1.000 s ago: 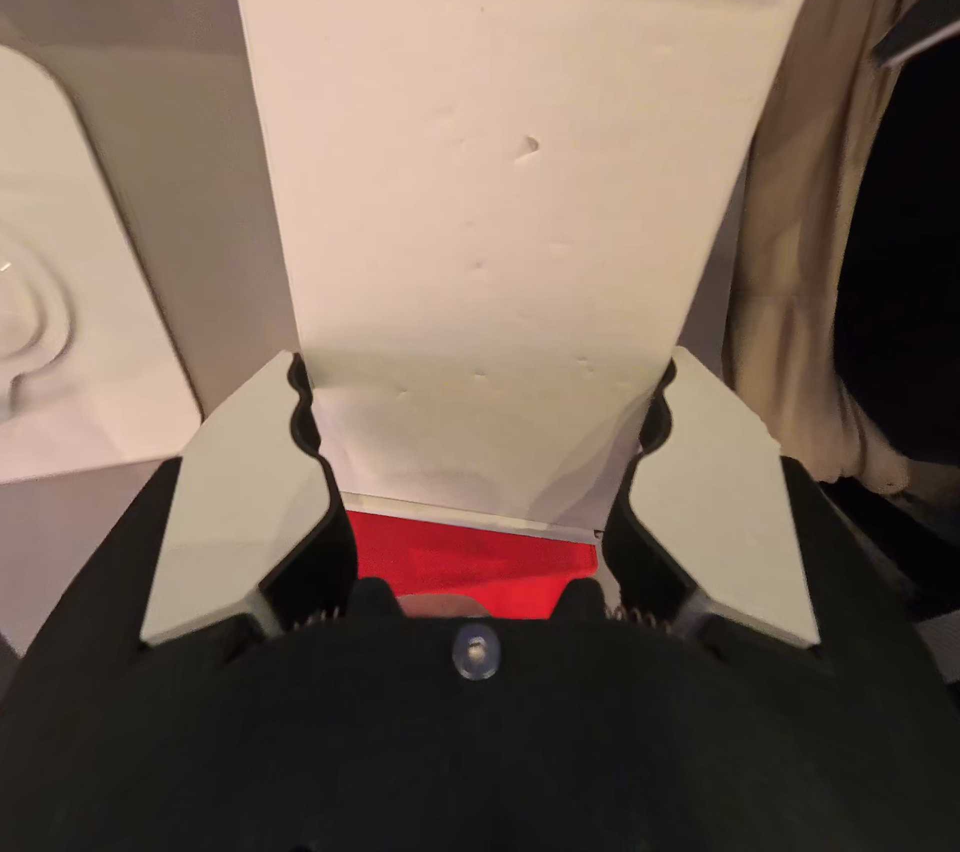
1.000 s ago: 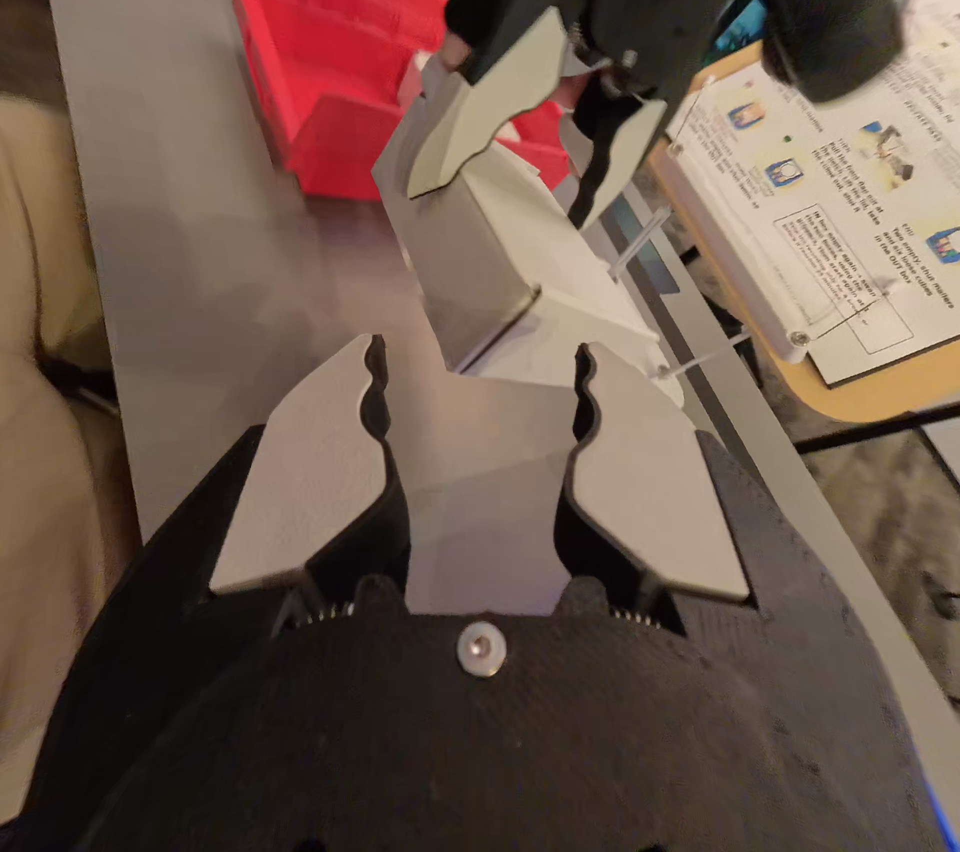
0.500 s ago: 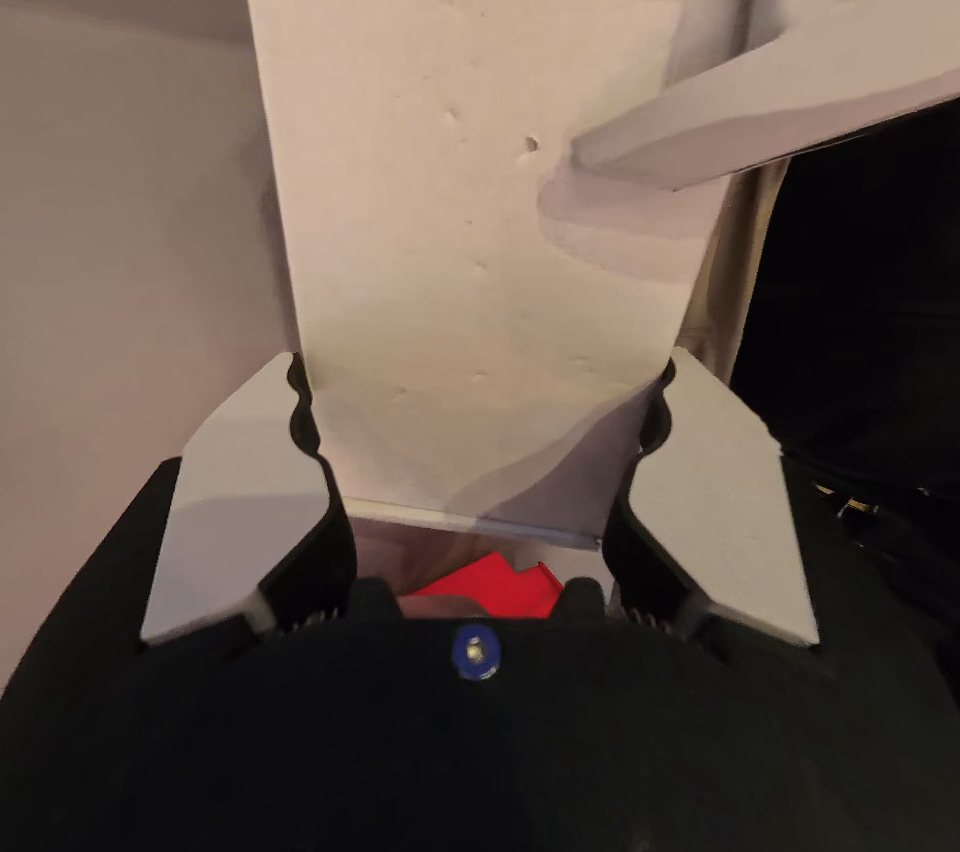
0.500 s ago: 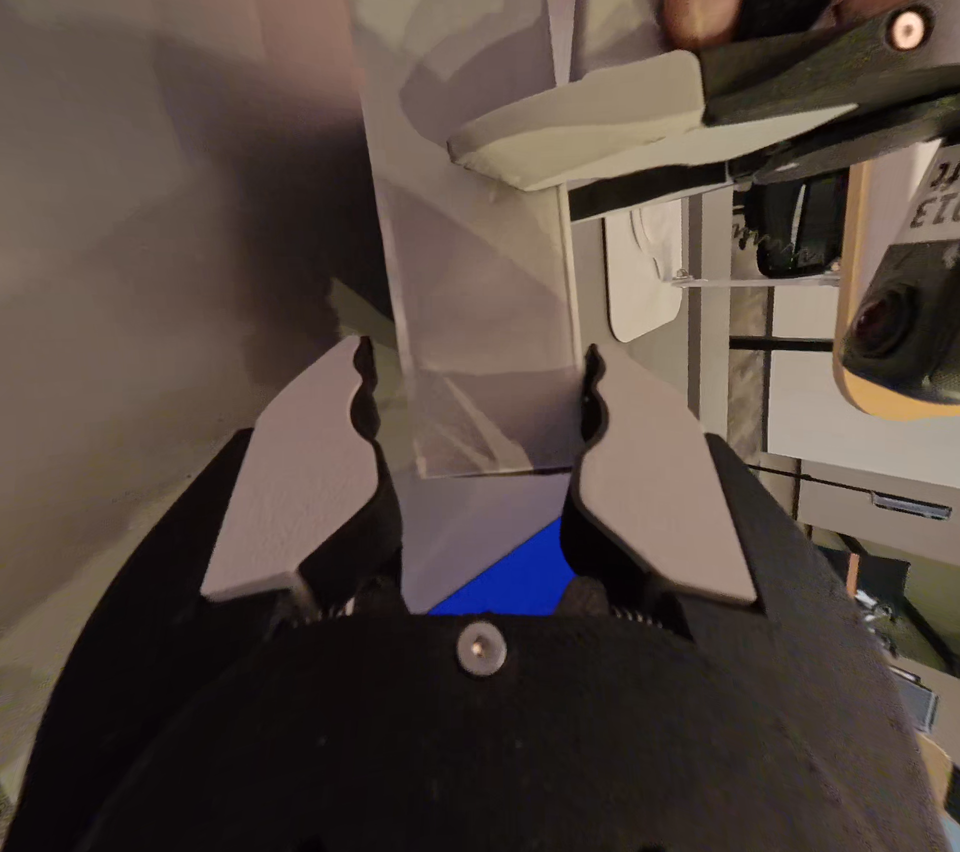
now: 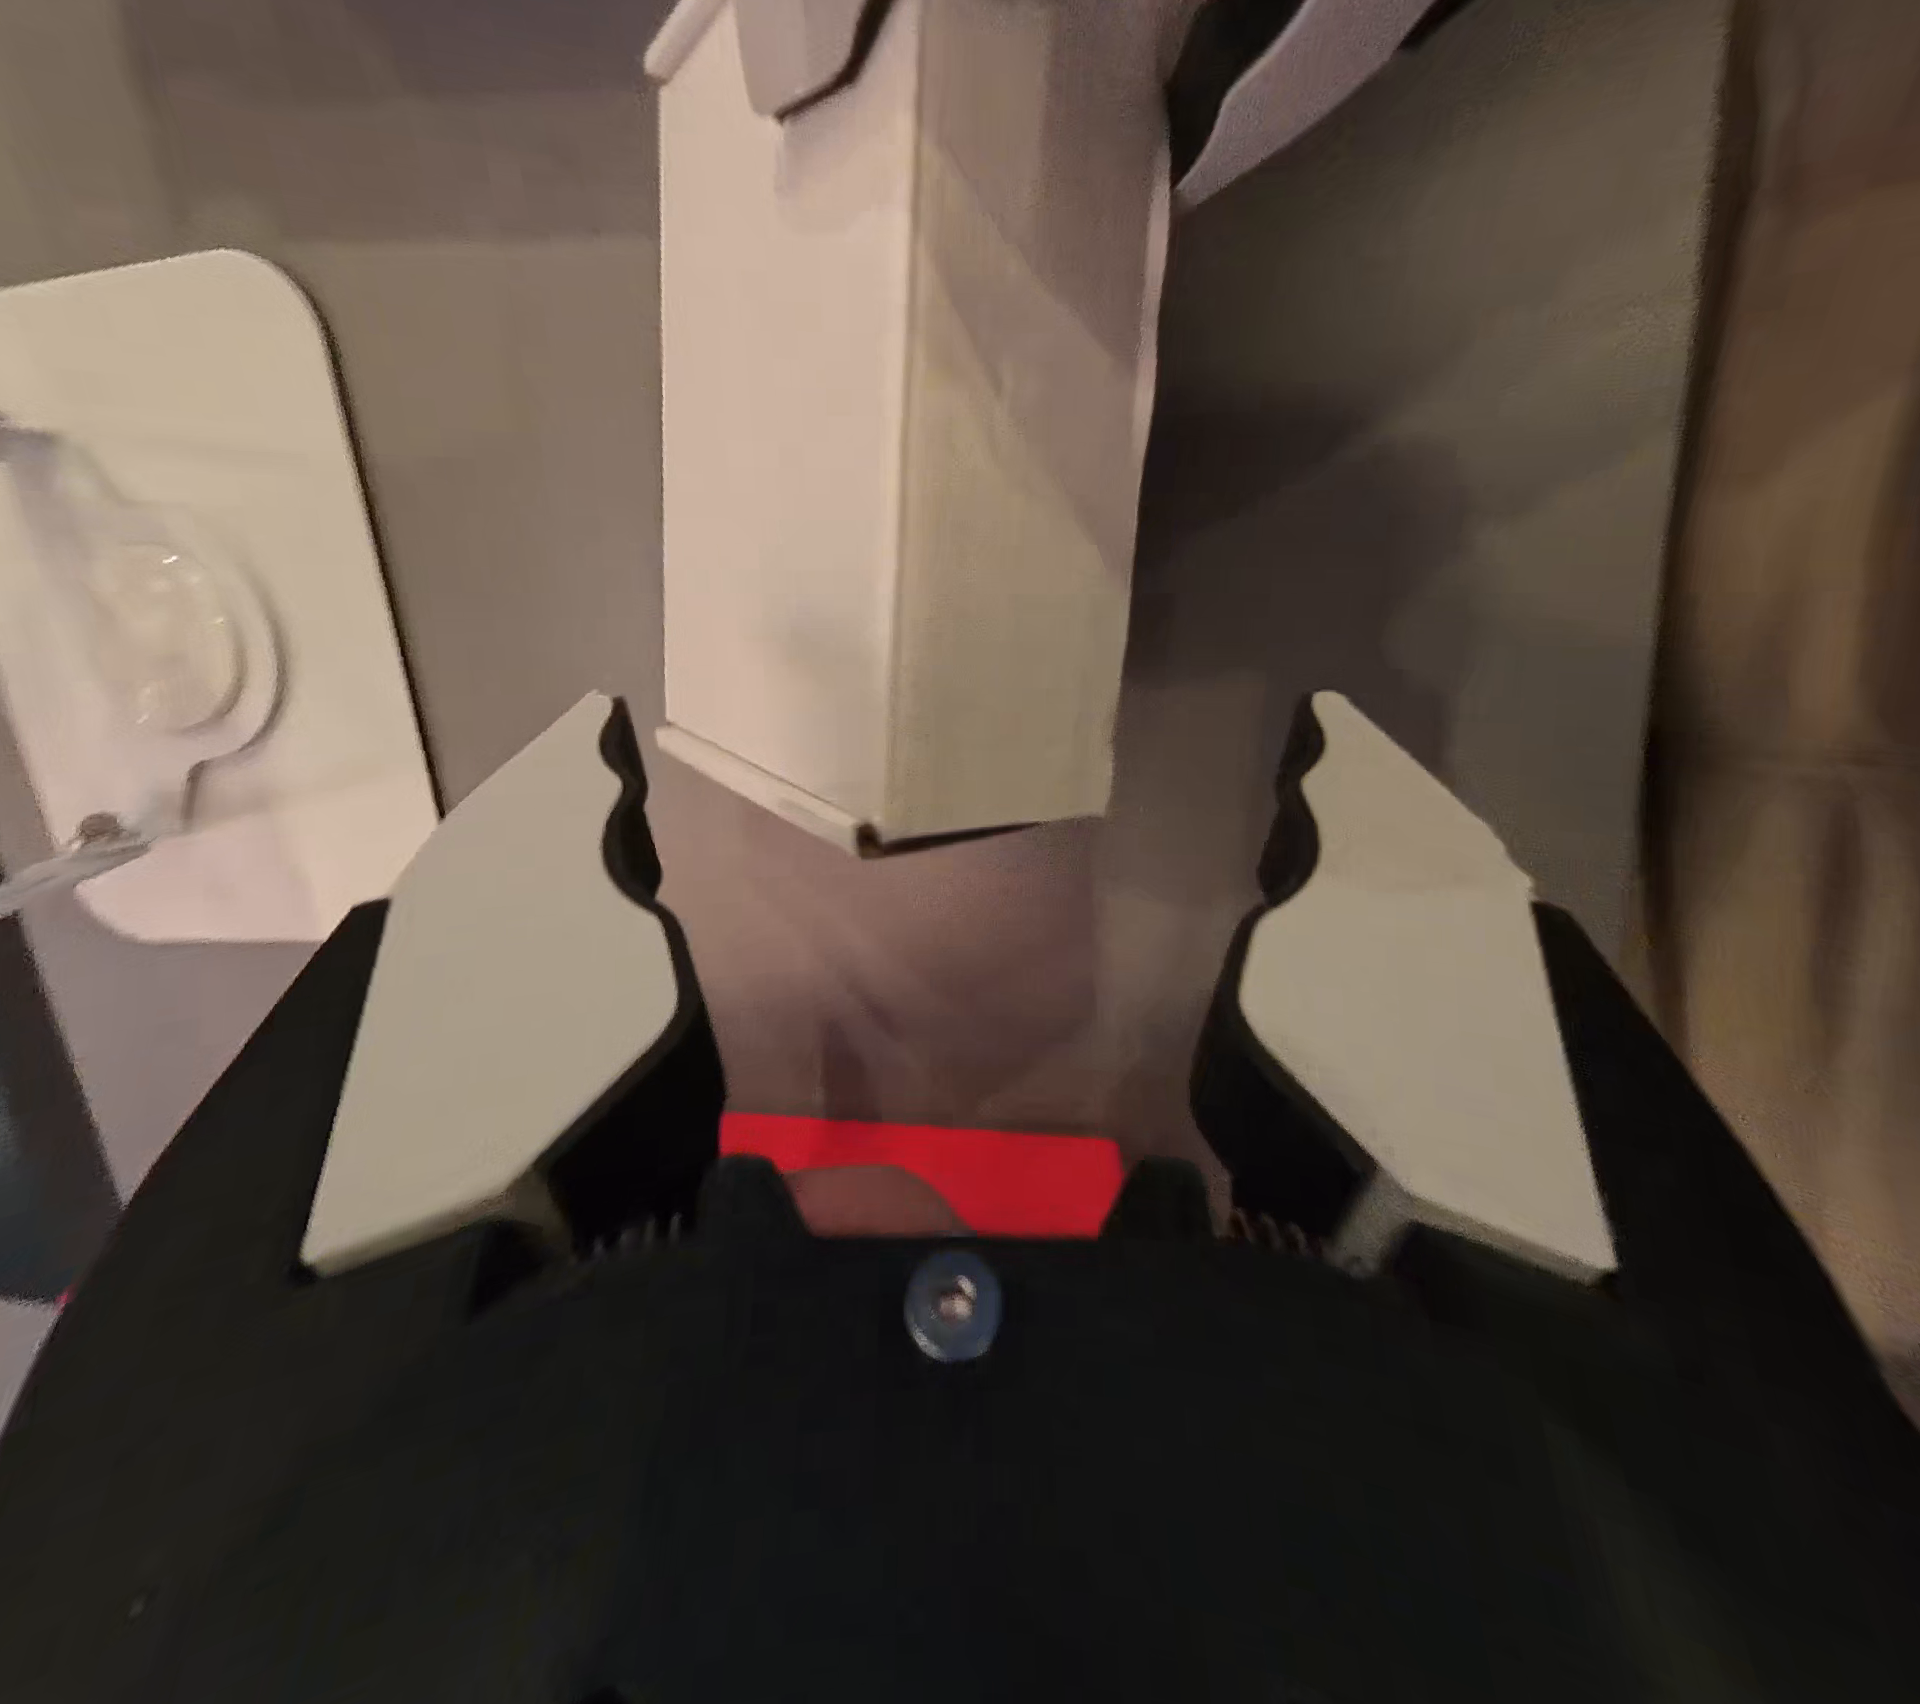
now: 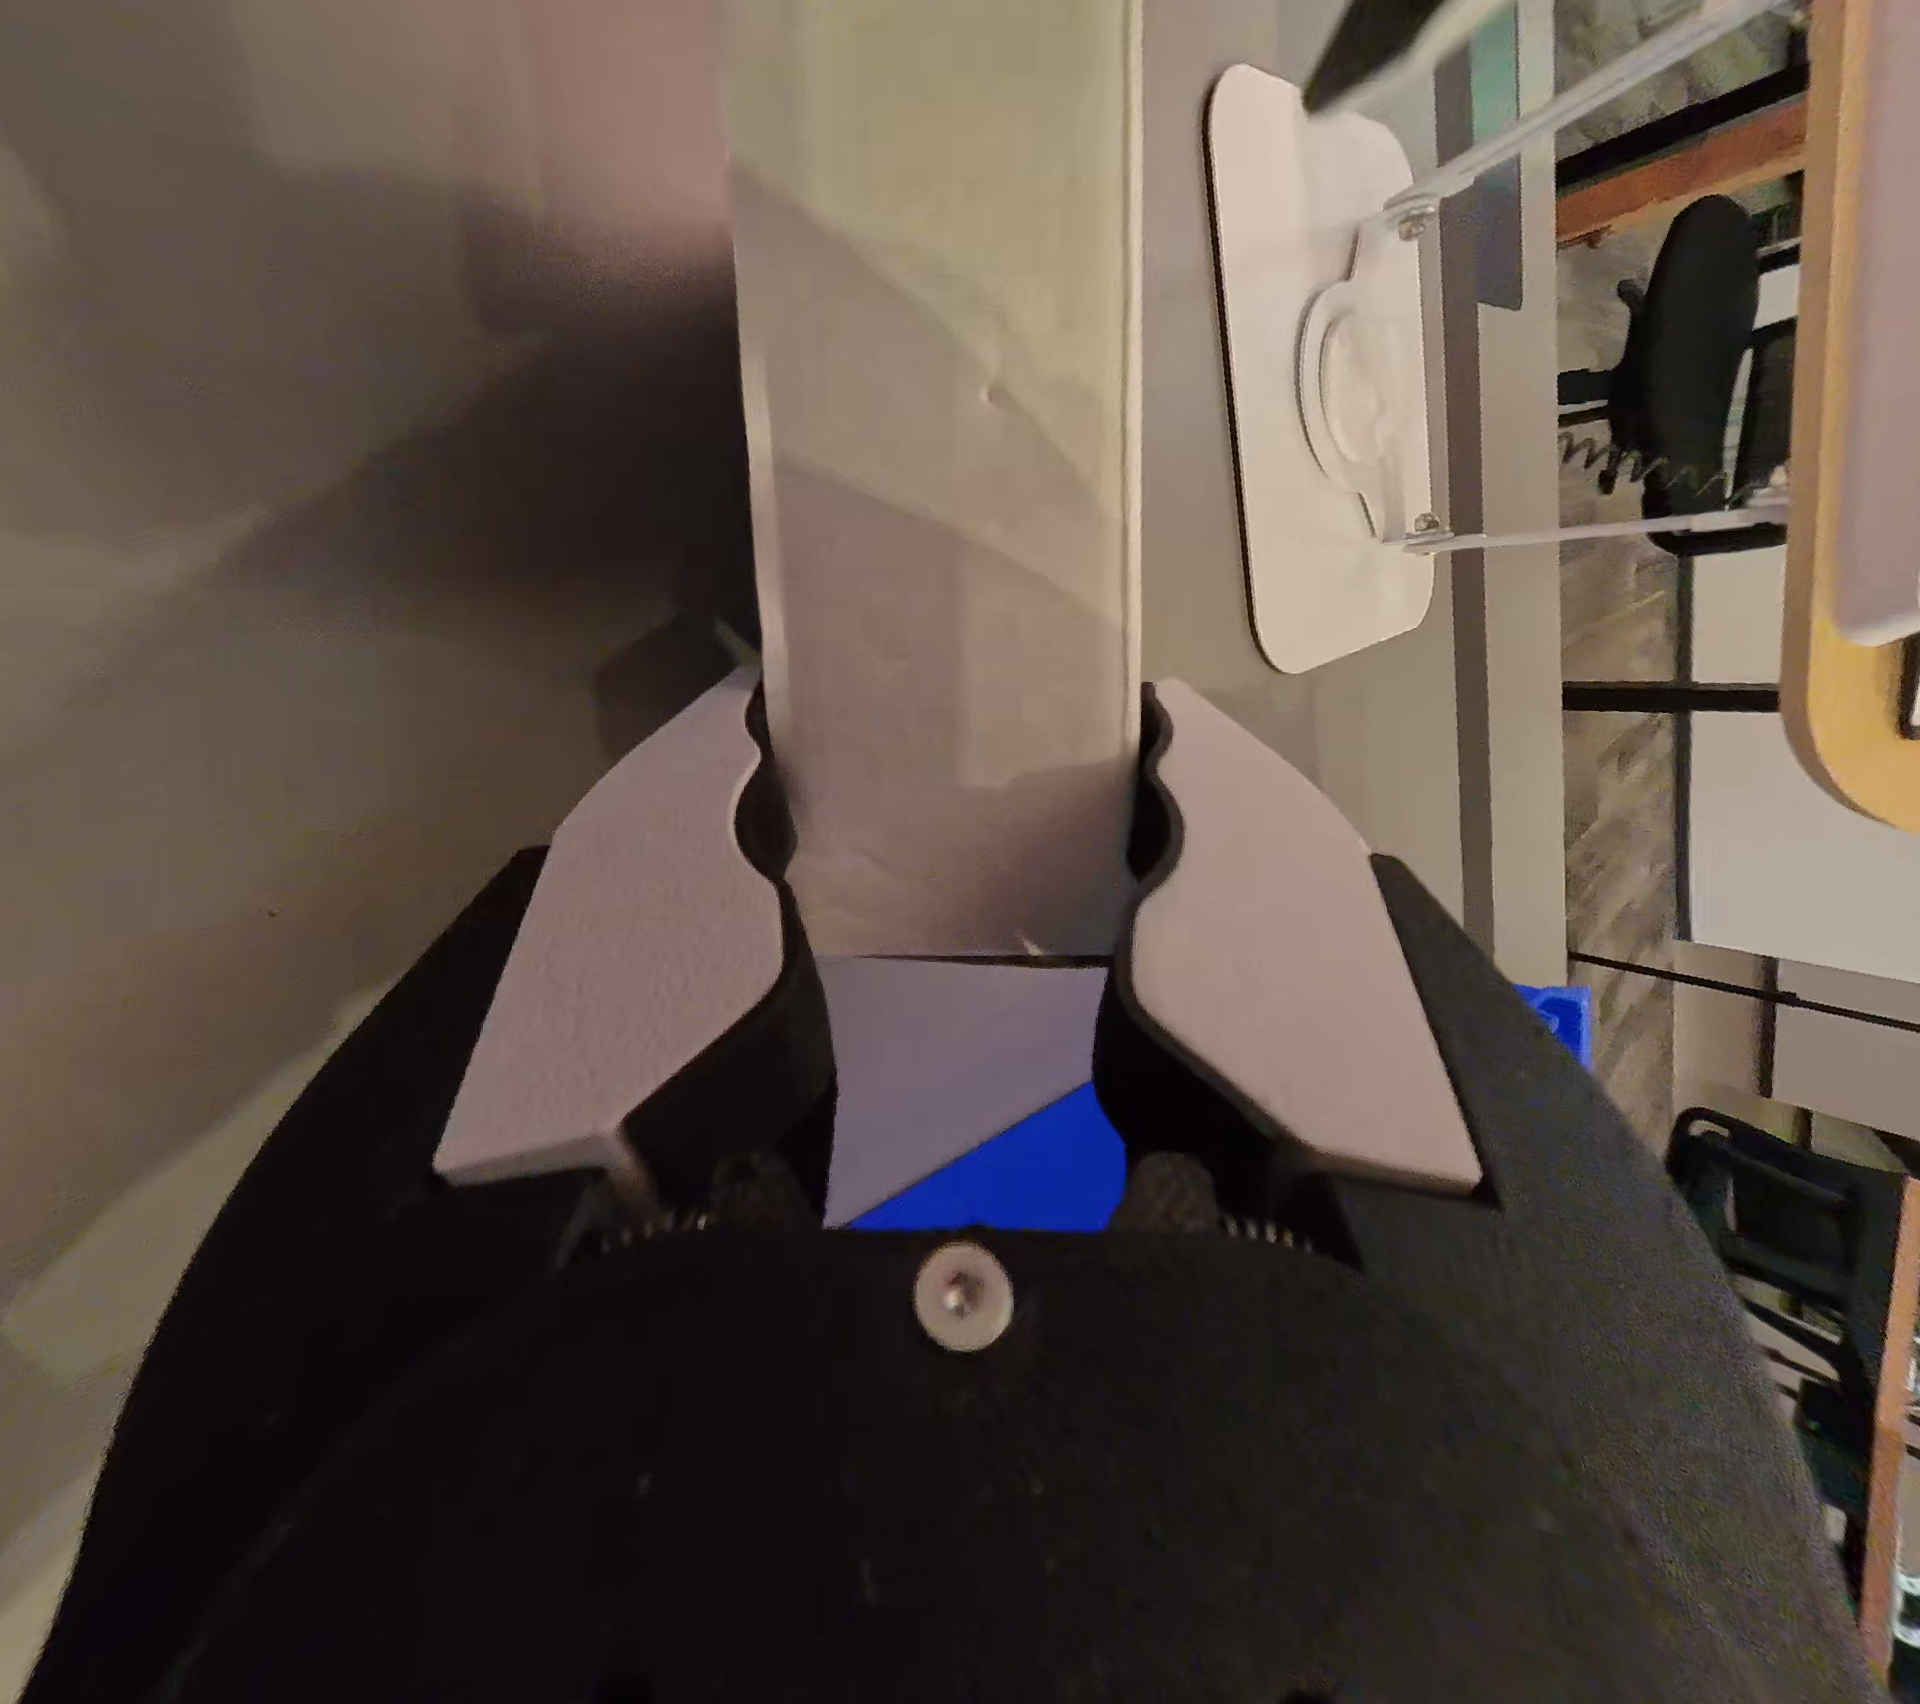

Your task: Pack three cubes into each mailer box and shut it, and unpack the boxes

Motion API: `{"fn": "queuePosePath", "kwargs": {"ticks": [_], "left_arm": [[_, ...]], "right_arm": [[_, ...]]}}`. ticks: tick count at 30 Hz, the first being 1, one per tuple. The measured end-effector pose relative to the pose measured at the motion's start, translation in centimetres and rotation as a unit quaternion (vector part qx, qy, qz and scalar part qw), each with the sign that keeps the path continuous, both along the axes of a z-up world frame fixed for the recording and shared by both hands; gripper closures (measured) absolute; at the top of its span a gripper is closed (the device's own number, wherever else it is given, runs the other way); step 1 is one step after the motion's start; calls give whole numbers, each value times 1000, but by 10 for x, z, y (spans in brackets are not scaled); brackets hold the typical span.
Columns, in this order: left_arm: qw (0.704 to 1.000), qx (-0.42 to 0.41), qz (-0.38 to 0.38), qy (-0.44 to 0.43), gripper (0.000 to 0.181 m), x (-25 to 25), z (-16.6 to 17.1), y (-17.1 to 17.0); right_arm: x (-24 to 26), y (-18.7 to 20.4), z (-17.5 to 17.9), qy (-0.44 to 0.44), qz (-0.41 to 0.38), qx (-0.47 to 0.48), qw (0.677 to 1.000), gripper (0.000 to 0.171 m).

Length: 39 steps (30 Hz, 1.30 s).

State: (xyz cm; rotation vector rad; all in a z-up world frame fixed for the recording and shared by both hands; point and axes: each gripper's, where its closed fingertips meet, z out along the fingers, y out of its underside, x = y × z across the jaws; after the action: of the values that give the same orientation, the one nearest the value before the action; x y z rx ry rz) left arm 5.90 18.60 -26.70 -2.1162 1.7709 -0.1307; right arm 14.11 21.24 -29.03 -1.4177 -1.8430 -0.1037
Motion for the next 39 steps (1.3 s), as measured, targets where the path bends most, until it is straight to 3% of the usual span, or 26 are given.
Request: {"fn": "queuePosePath", "kwargs": {"ticks": [1,7,11,24,32,39], "left_arm": [[1000,22,16,-5,68,-1,-5,-2],[984,140,108,22,86,-20,-44,6],[964,227,140,10,110,-21,-40,21],[977,157,143,10,112,-30,-37,17],[981,132,141,9,113,-33,-37,16],[983,130,129,23,113,-33,-37,15]], "right_arm": [[1,1,0,-1,1,-2,1000,109],[5,1,0,-37,4,-13,999,109],[6,4,0,-40,13,-28,999,109],[-3,-1,25,2,26,-29,999,109],[-9,-3,36,8,44,80,996,114],[-6,-7,33,16,40,17,999,116]]}}
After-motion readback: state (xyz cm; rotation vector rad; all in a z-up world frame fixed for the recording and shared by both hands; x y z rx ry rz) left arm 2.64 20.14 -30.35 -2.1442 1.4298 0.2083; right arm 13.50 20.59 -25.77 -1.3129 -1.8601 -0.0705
